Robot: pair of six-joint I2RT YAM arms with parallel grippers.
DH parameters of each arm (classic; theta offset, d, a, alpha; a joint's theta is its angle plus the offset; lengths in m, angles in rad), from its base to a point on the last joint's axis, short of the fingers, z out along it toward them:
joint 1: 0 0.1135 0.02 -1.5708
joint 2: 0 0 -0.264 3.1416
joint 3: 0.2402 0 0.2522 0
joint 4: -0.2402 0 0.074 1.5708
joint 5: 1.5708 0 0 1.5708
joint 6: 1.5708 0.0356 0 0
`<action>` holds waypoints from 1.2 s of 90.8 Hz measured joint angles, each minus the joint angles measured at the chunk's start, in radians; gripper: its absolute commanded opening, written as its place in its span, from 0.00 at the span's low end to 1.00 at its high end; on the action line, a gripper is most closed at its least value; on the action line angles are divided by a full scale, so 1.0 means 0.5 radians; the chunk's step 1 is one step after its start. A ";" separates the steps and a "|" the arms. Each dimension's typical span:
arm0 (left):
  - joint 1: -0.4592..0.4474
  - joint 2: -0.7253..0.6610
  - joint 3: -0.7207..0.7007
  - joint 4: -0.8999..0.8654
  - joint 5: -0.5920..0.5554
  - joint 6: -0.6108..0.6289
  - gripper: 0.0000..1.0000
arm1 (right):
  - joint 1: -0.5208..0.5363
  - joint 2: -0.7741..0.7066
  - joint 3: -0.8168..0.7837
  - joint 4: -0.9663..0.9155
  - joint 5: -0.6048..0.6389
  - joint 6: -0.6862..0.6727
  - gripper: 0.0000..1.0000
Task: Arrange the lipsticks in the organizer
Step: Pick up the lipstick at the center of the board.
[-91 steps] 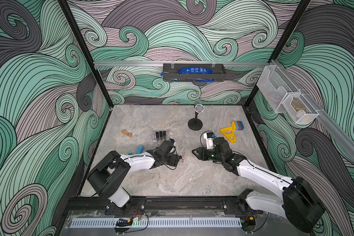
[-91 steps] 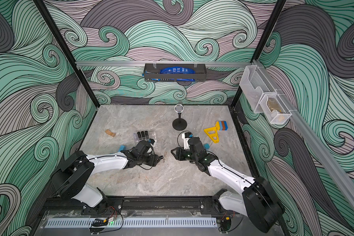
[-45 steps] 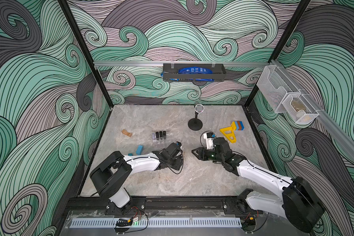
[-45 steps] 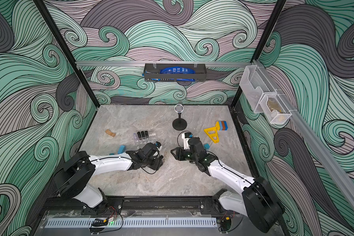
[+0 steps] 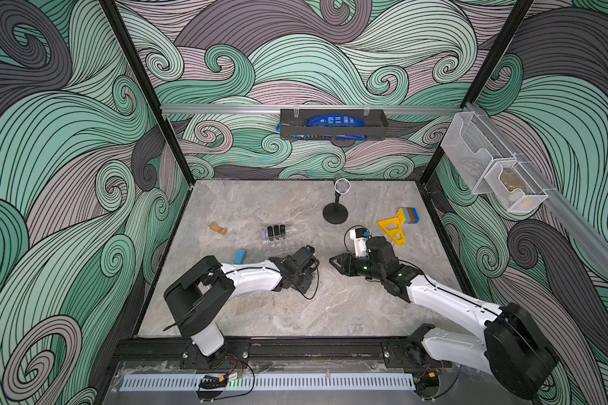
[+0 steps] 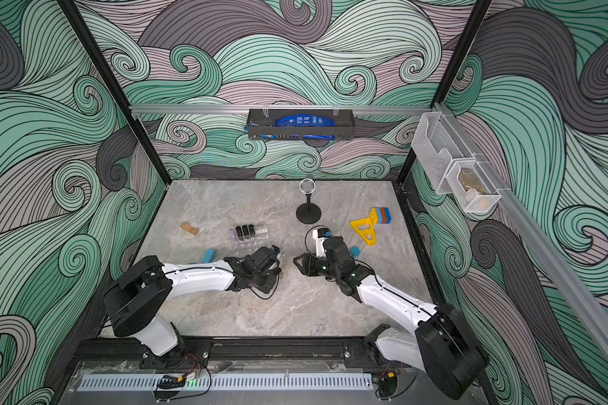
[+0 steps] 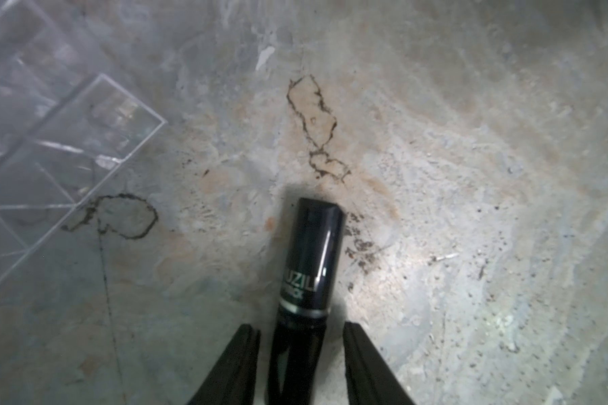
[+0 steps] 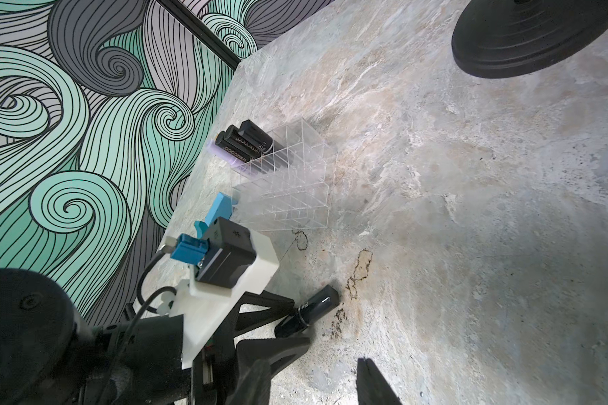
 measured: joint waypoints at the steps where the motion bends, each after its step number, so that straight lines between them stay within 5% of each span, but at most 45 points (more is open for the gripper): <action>1: 0.000 0.002 0.004 -0.001 0.000 0.002 0.38 | 0.000 0.000 -0.001 0.000 0.000 0.000 0.45; 24: -0.022 0.017 0.021 -0.025 0.000 0.020 0.20 | -0.034 -0.001 -0.003 0.000 -0.006 0.001 0.45; 53: -0.101 0.049 0.098 -0.159 -0.079 0.047 0.23 | -0.042 -0.042 -0.003 -0.024 -0.033 0.008 0.45; 86: -0.172 0.145 0.238 -0.293 -0.193 0.066 0.10 | -0.043 -0.066 -0.022 -0.024 -0.063 0.059 0.45; 109: -0.179 -0.304 -0.011 -0.193 -0.177 0.201 0.09 | -0.076 -0.143 -0.035 -0.140 -0.253 0.130 0.50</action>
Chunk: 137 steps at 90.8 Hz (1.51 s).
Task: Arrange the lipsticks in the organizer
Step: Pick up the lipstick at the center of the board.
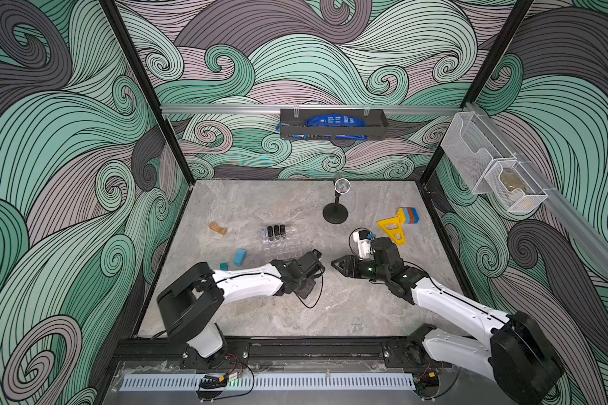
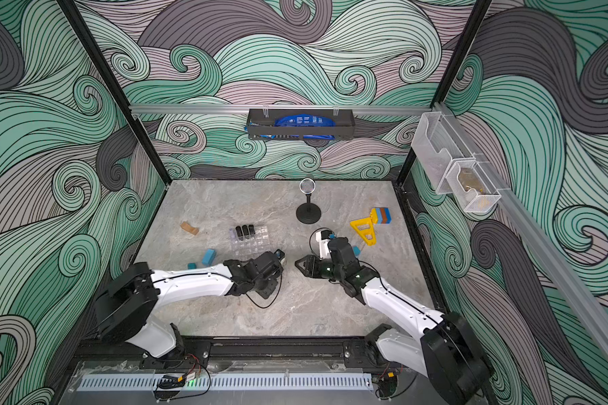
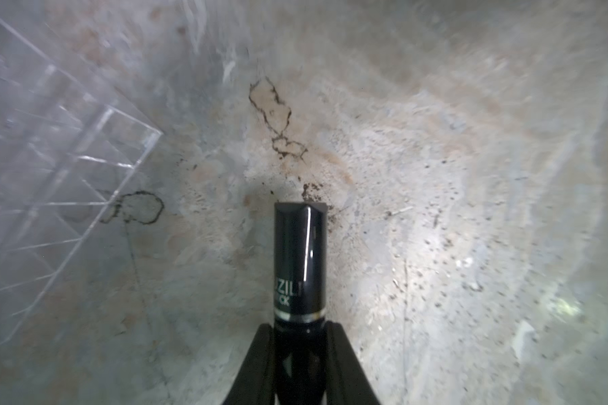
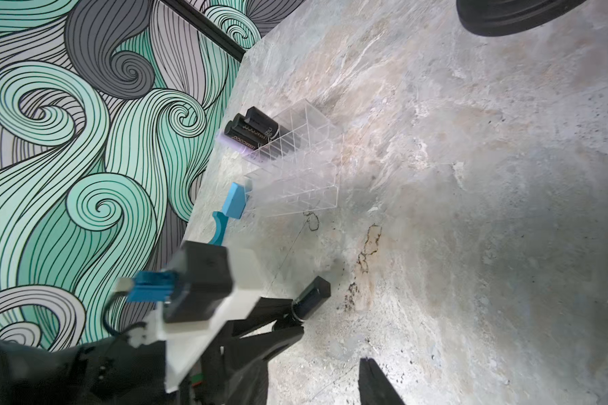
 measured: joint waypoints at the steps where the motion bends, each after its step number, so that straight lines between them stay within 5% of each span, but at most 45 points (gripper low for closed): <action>1: 0.000 -0.029 -0.014 0.014 0.006 0.008 0.09 | 0.000 -0.005 0.001 -0.006 -0.009 0.005 0.51; 31: -0.106 -0.694 -0.413 0.544 0.098 0.359 0.09 | 0.094 -0.160 0.157 -0.188 -0.211 0.192 0.54; 61: -0.255 -0.732 -0.426 0.672 0.035 0.510 0.09 | 0.261 -0.061 0.235 -0.191 -0.208 0.318 0.50; 111: -0.329 -0.727 -0.416 0.675 -0.115 0.576 0.16 | 0.272 0.034 0.226 -0.060 -0.230 0.448 0.29; 119: -0.329 -0.729 -0.407 0.665 -0.131 0.577 0.24 | 0.272 0.056 0.226 -0.031 -0.239 0.450 0.25; 137: -0.338 -0.789 -0.322 0.503 -0.193 0.460 0.62 | 0.225 0.070 0.203 0.121 -0.307 0.356 0.13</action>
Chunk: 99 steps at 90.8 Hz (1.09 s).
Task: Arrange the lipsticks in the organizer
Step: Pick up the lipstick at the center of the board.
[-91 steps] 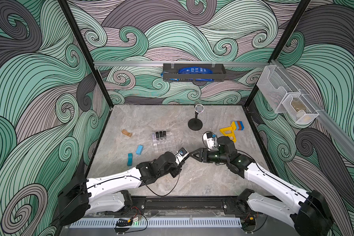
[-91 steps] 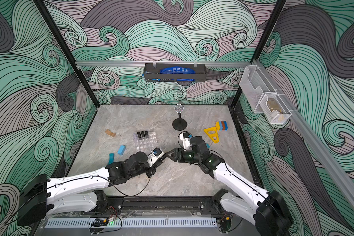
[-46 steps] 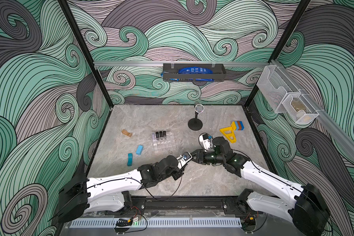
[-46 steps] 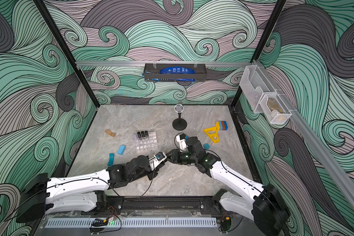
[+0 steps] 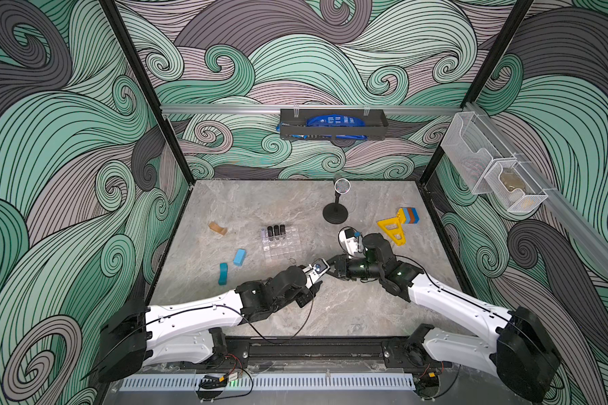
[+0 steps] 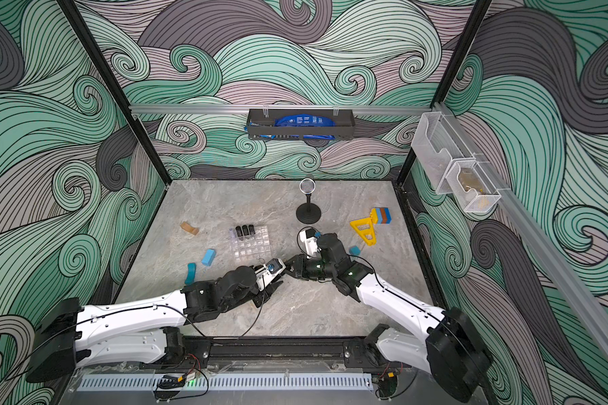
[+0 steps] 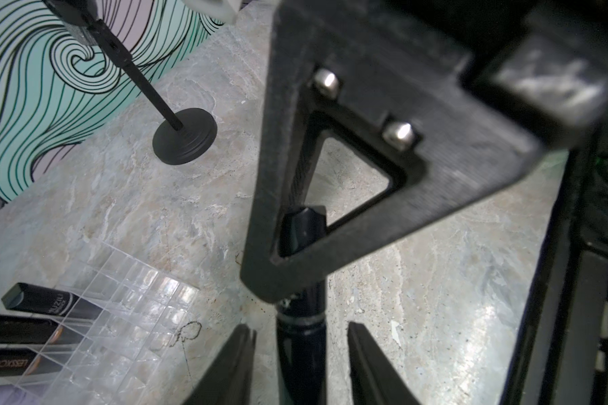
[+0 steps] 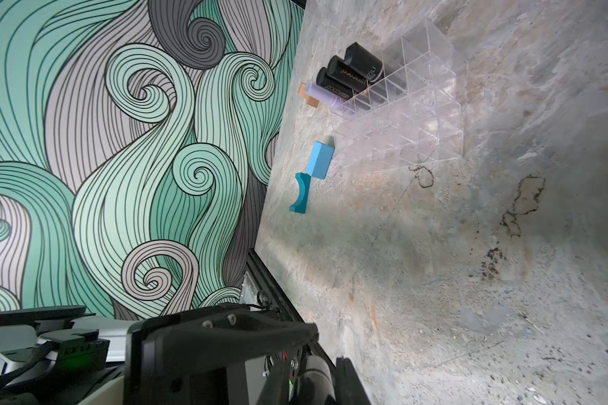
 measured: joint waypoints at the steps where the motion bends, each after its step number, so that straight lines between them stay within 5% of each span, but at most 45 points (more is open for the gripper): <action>1: 0.000 -0.009 0.008 -0.020 -0.002 -0.024 0.64 | -0.007 -0.003 -0.006 0.018 -0.007 -0.012 0.13; 17: 0.109 -0.337 0.102 -0.201 0.197 -0.298 0.74 | -0.108 -0.211 -0.168 0.369 -0.089 -0.256 0.07; 43: 0.703 -0.663 -0.105 0.080 1.144 -1.032 0.74 | -0.110 -0.568 -0.435 1.172 -0.340 -0.428 0.02; 69: 0.732 -0.486 -0.414 0.936 1.570 -1.800 0.72 | -0.089 -0.495 -0.533 1.608 -0.394 -0.359 0.03; 99: 0.707 -0.239 -0.458 1.531 1.745 -2.180 0.47 | 0.037 -0.403 -0.533 1.762 -0.385 -0.425 0.04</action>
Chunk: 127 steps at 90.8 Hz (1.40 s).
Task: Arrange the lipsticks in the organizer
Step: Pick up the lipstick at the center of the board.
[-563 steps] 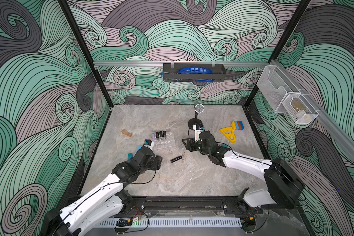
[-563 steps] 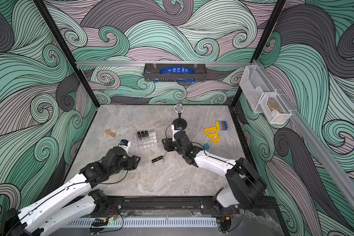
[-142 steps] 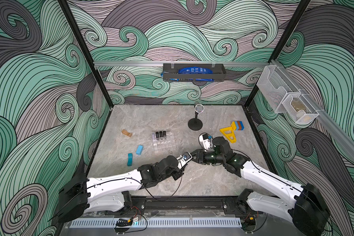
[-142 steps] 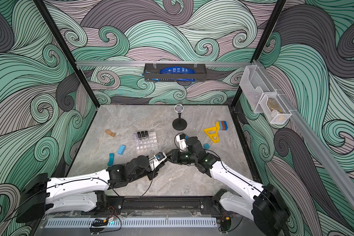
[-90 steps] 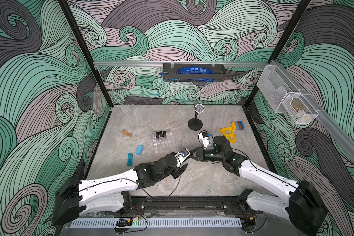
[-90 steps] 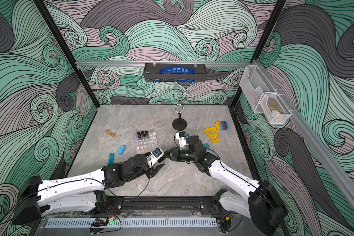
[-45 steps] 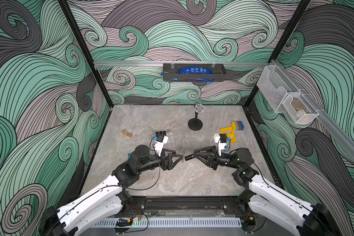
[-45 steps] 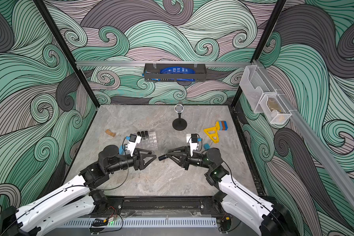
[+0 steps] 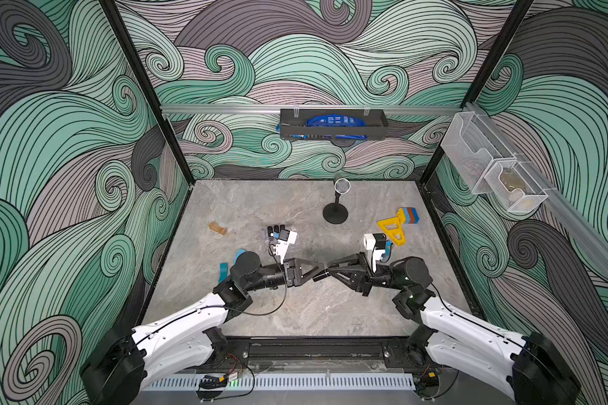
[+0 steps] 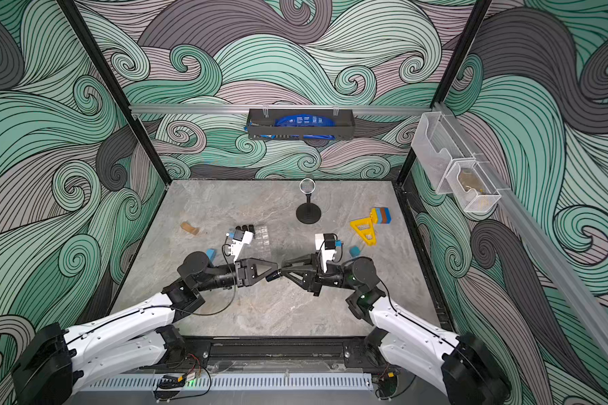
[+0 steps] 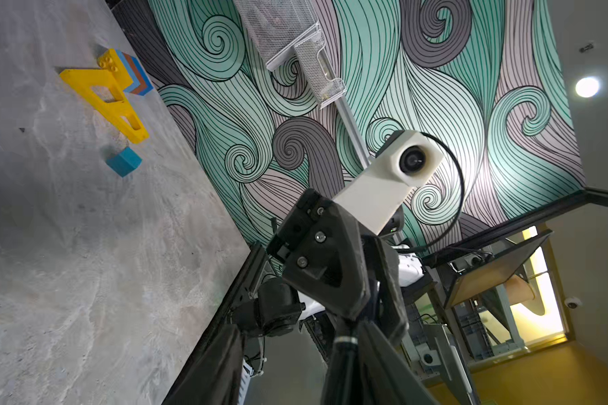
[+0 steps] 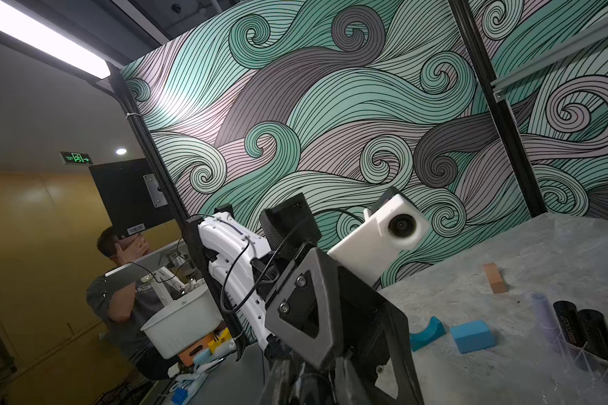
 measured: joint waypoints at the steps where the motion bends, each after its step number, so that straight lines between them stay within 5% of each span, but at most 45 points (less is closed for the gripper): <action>1: -0.001 0.003 -0.004 0.018 0.003 -0.012 0.47 | 0.000 0.001 0.000 0.001 0.002 -0.003 0.04; 31: -0.002 -0.027 -0.063 0.198 0.044 -0.142 0.59 | 0.000 0.042 -0.061 0.169 0.086 -0.056 0.05; 58: -0.004 -0.076 -0.069 0.216 0.043 -0.156 0.53 | 0.000 0.159 -0.082 0.395 0.092 0.008 0.05; 78: -0.004 -0.076 -0.082 0.233 0.043 -0.166 0.40 | 0.000 0.170 -0.090 0.482 0.092 0.037 0.06; 105: -0.007 -0.065 -0.083 0.266 0.080 -0.170 0.48 | 0.014 0.253 -0.098 0.594 0.095 0.073 0.07; 127: -0.026 -0.017 -0.083 0.278 0.109 -0.169 0.31 | 0.040 0.339 -0.097 0.679 0.096 0.089 0.09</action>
